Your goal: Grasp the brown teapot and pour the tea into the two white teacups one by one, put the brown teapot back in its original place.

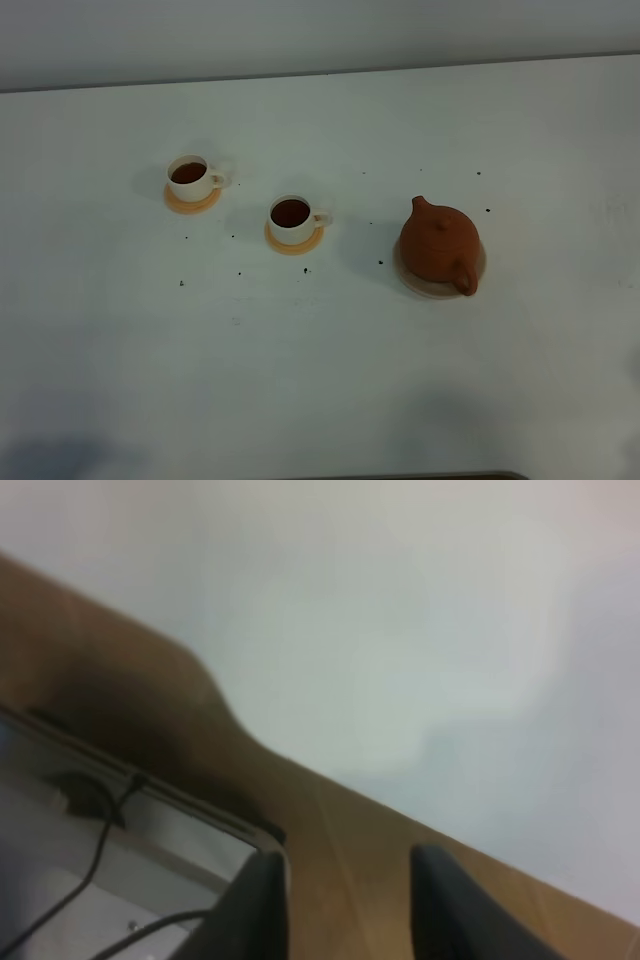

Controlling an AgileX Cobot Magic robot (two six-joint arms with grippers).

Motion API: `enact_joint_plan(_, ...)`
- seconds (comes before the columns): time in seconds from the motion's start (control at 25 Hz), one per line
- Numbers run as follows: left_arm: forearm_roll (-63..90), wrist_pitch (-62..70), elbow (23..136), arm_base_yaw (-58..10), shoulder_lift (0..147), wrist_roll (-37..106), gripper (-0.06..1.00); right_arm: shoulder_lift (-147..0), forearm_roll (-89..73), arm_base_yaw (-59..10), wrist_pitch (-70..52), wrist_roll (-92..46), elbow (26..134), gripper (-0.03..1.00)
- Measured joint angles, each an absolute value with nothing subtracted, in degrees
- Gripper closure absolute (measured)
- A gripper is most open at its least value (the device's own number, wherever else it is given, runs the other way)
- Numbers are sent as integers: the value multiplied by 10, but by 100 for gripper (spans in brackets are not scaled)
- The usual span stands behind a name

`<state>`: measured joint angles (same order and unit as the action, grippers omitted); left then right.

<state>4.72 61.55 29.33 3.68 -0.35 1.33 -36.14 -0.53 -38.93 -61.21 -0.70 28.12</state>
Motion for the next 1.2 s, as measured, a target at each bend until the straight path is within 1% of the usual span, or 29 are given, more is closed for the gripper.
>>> enact_joint_plan(0.24, 47, 616, 293, 37, -4, 13, 69, -361, -5, -277, -612, -7, 281, 68)
enact_joint_plan(0.36, 47, 616, 293, 37, -4, 13, 69, -361, -5, -234, -612, -7, 281, 68)
enact_joint_plan(0.52, 47, 616, 293, 37, -4, 13, 69, -343, -5, -184, -612, -6, 281, 68)
enact_joint_plan(0.96, 47, 616, 293, 37, -4, 13, 69, -230, -5, -55, -612, -5, 281, 68)
enact_joint_plan(1.08, 47, 616, 293, 37, -4, 13, 69, -214, -5, -30, -612, -5, 281, 68)
enact_joint_plan(1.2, 47, 616, 293, 37, -4, 13, 69, -196, -5, -19, -612, -4, 281, 68)
